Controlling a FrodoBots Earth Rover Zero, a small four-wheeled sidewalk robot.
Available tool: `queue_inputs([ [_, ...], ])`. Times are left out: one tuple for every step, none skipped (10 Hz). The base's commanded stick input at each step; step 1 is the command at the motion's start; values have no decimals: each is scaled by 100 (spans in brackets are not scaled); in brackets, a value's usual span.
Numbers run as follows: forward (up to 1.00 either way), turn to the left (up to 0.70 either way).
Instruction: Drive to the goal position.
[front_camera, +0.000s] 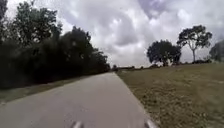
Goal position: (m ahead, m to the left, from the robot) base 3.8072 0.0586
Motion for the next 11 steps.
queue_inputs([
  [70, 0],
  [70, 0],
  [70, 0],
  [70, 0],
  [70, 0],
  [70, 0],
  [70, 0],
  [70, 0],
  [70, 0],
  [70, 0],
  [70, 0],
])
